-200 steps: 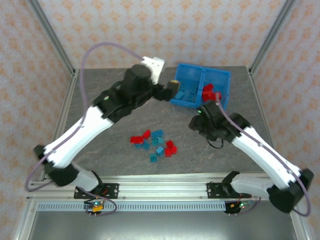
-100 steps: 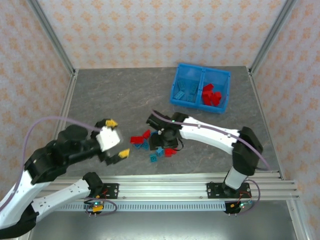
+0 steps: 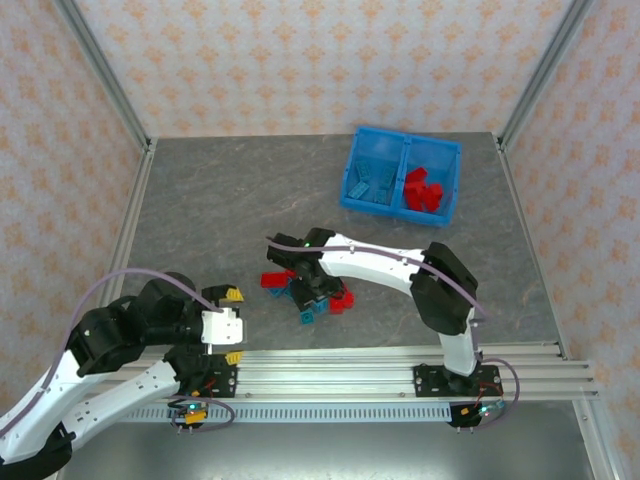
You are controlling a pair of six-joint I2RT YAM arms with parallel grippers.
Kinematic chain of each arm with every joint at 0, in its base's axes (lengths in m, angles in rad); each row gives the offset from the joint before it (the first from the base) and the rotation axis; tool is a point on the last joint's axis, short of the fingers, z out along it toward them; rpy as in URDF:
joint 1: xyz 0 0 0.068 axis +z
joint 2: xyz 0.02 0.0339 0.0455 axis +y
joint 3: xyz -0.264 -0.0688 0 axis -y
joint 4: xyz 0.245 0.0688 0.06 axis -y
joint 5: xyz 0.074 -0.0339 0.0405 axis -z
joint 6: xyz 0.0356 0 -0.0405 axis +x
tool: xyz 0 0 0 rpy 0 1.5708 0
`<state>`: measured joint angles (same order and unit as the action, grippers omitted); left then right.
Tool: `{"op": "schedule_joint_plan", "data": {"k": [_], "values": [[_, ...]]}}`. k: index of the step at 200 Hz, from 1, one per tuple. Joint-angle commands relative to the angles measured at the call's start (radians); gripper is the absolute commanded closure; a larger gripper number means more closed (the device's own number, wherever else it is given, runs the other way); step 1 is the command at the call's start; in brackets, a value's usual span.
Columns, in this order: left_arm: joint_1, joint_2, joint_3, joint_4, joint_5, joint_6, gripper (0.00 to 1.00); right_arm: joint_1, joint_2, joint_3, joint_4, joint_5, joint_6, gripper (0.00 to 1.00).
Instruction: Sort the legos into containers by color
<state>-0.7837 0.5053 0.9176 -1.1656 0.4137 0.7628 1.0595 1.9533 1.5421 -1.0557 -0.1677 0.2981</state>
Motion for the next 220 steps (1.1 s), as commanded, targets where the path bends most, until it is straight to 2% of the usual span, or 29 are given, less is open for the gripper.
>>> {"op": "schedule_joint_plan", "data": {"k": [1,38,64,78,121,170,195,220], "values": [[0.000,0.026,-0.008,0.065,0.032,0.039,0.00,0.004,0.024,0.022,-0.050,0.053,-0.033,0.45],[0.000,0.055,-0.015,0.079,0.031,0.075,0.00,0.005,0.015,0.007,-0.028,0.064,-0.014,0.61],[0.000,0.042,-0.033,0.093,0.019,0.070,0.00,0.005,-0.010,0.001,-0.026,0.066,0.008,0.77],[0.001,0.027,-0.044,0.112,0.007,0.058,0.00,0.005,-0.045,0.003,-0.034,0.099,0.026,0.78],[0.001,-0.026,-0.086,0.273,-0.121,-0.033,0.00,-0.018,-0.215,0.061,-0.025,0.353,0.087,0.78],[0.000,-0.021,-0.098,0.365,-0.228,-0.118,0.00,-0.199,-0.270,0.173,0.078,0.493,0.115,0.77],[0.000,-0.013,-0.094,0.389,-0.264,-0.161,0.00,-0.353,-0.197,0.260,0.082,0.515,0.153,0.75],[0.000,0.019,-0.062,0.402,-0.314,-0.225,0.00,-0.489,-0.093,0.333,0.134,0.454,0.150,0.75]]}}
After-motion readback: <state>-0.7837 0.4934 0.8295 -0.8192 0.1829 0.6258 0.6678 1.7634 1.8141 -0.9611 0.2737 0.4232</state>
